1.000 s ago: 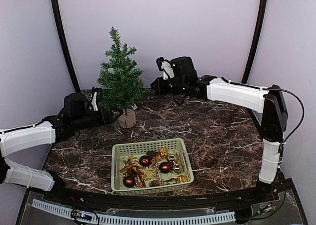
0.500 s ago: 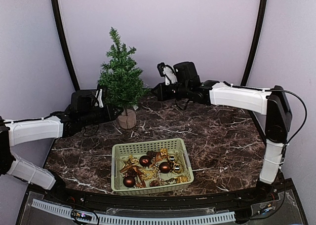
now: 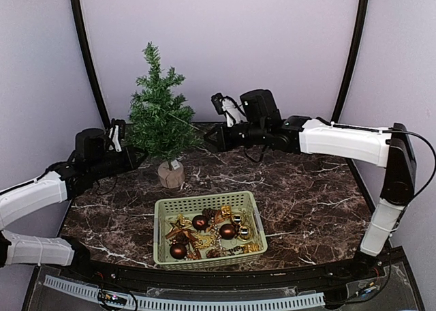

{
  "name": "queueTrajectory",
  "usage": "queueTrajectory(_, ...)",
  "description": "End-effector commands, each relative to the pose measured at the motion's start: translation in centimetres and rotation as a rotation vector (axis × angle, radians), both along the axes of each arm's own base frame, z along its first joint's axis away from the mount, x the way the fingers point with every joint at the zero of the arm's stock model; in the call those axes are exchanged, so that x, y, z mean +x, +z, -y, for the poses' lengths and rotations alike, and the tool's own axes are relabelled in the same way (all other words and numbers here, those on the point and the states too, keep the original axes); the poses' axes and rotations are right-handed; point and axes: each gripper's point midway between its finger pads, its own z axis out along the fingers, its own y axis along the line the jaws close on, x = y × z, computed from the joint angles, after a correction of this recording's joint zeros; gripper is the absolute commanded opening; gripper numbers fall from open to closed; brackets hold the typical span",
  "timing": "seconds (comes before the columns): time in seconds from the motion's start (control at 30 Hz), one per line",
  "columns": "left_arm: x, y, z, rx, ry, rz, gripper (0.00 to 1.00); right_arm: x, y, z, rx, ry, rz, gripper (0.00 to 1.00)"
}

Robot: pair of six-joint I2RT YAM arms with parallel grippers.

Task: Decorate the small christmas tree
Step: Wrap the side of the string light in the gap of the branches.

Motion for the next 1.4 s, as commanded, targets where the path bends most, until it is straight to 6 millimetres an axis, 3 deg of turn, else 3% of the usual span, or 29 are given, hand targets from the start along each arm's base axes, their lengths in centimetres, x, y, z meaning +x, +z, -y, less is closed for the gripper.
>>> queueTrajectory(0.0,0.3,0.2,-3.2,-0.013,0.019,0.025,0.00,-3.4,2.0,-0.8,0.030,0.060,0.013,0.00)
queueTrajectory(0.03,0.7,0.3,-4.1,-0.015,0.031,0.036,0.00,-3.7,2.0,-1.1,0.041,0.061,0.008,0.00)
queueTrajectory(0.17,1.7,0.4,-4.3,-0.030,-0.027,0.057,0.00,-3.8,1.9,-2.7,0.095,0.060,-0.007,0.00)
queueTrajectory(0.33,3.3,0.5,-4.3,-0.010,-0.062,0.088,0.00,-2.4,0.9,-4.9,0.129,0.049,0.000,0.00)
queueTrajectory(0.5,5.1,0.6,-5.9,0.046,-0.014,0.121,0.00,-1.0,0.7,-6.2,0.127,0.034,0.023,0.00)
queueTrajectory(0.57,5.3,1.0,-6.4,0.066,0.009,0.130,0.11,-0.6,0.6,-6.5,0.121,0.027,0.029,0.00)
queueTrajectory(0.67,4.9,1.5,-7.3,0.100,0.053,0.130,0.45,-0.1,0.8,-6.7,0.121,0.012,0.038,0.00)
queueTrajectory(0.73,4.1,2.1,-8.3,0.132,0.096,0.134,0.58,0.1,1.1,-6.6,0.127,0.005,0.042,0.00)
queueTrajectory(0.83,1.6,4.0,-9.1,0.146,0.132,0.169,0.64,0.2,1.8,-6.3,0.138,-0.002,0.048,0.00)
queueTrajectory(0.9,-0.3,5.6,-8.6,0.120,0.118,0.205,0.65,0.2,2.1,-6.1,0.148,0.003,0.049,0.00)
queueTrajectory(1.0,-3.5,8.4,-5.5,0.019,0.029,0.260,0.65,0.1,2.3,-5.8,0.160,0.022,0.046,0.00)
queueTrajectory(1.17,-5.5,11.1,0.4,-0.152,-0.123,0.270,0.65,-0.9,2.6,-5.6,0.185,0.082,0.042,0.00)
queueTrajectory(1.2,-5.7,10.6,2.3,-0.162,-0.176,0.249,0.64,-0.9,2.9,-5.4,0.195,0.084,0.039,0.00)
queueTrajectory(1.23,-6.3,11.7,3.9,-0.193,-0.225,0.282,0.64,-1.0,3.1,-5.2,0.203,0.087,0.035,0.00)
queueTrajectory(1.37,-5.9,10.7,8.8,-0.195,-0.319,0.271,0.65,-1.5,4.4,-4.7,0.234,0.092,0.027,0.00)
